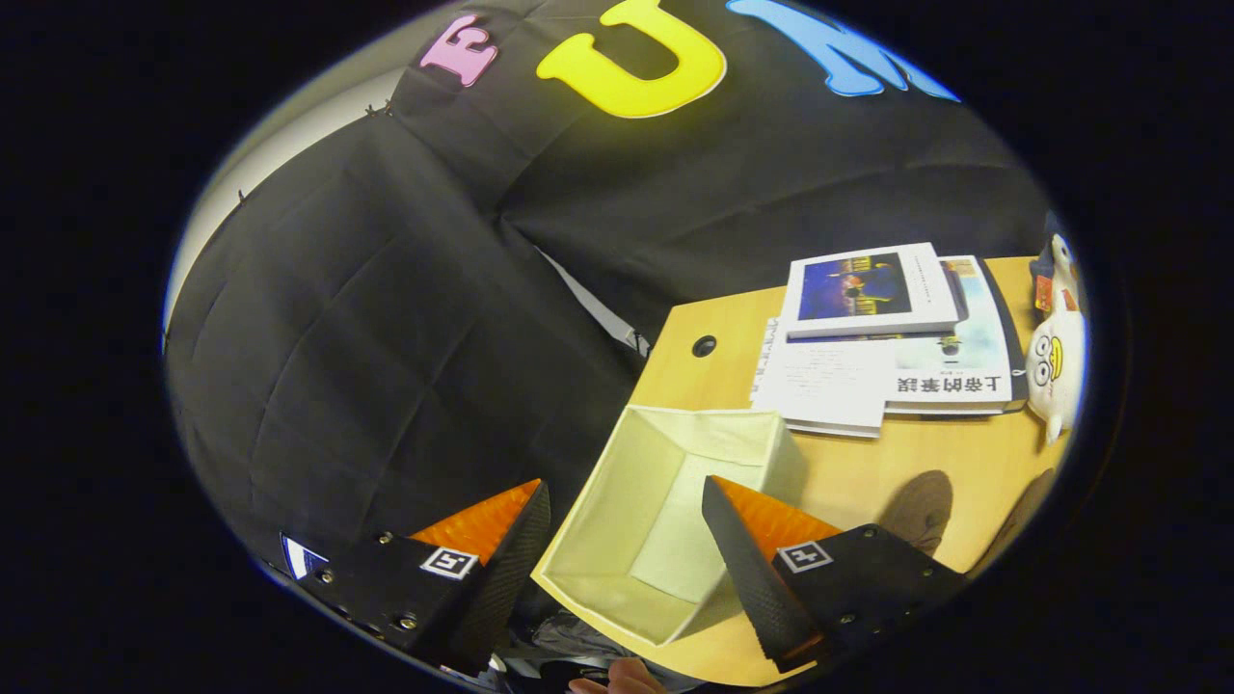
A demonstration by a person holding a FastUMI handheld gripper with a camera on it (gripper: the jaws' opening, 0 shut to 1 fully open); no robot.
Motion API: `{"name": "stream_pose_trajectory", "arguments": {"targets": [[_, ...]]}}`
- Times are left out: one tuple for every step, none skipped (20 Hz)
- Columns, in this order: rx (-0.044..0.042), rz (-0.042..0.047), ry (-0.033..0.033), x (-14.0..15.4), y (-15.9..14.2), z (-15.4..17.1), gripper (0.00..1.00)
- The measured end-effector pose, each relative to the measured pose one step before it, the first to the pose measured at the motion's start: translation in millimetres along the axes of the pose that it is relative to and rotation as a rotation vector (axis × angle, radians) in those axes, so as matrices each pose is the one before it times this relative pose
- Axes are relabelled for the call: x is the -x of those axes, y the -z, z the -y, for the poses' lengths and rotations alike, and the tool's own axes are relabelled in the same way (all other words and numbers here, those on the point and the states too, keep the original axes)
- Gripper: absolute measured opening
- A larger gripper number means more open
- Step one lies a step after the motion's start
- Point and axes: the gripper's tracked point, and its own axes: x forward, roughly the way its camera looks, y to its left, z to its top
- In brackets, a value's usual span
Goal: Open the storage box then place both shoes into the box .Put the left shoe in first, then the right shoe, with the right side of both shoes facing outward in a uniform manner.
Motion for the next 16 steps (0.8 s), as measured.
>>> {"name": "stream_pose_trajectory", "arguments": {"targets": [[-0.00313,0.00514,0.02414,7.04,1.60,14.43,0.97],[-0.00697,0.00538,0.02767,7.04,1.75,15.55,0.97],[-0.00627,0.00018,0.02573,3.98,4.10,14.53,0.97],[-0.00238,-0.00027,0.02482,3.55,4.27,15.49,0.97],[-0.00289,0.00048,0.02590,4.84,4.23,15.54,0.97],[-0.00159,-0.00331,0.02413,2.03,5.47,15.17,0.97],[-0.00470,-0.00484,0.01933,2.21,7.36,13.53,0.97],[-0.00387,-0.00669,0.02120,0.33,6.79,13.25,0.97],[-0.00435,-0.00797,0.01651,0.20,6.50,11.20,0.97],[-0.00190,-0.00539,0.02088,-0.73,5.55,11.58,0.97],[0.00273,-0.00473,0.01911,-0.72,5.83,9.86,0.97],[0.00684,-0.00451,0.01885,-0.66,5.64,8.93,0.97],[0.00331,-0.00227,0.01272,-1.63,4.72,6.07,0.97],[0.00559,-0.00588,0.01726,-1.63,5.66,6.67,0.97],[0.00837,-0.00701,0.02098,-1.33,6.26,6.33,0.97],[0.00779,-0.00372,0.02245,-2.29,4.02,7.40,0.97]]}}
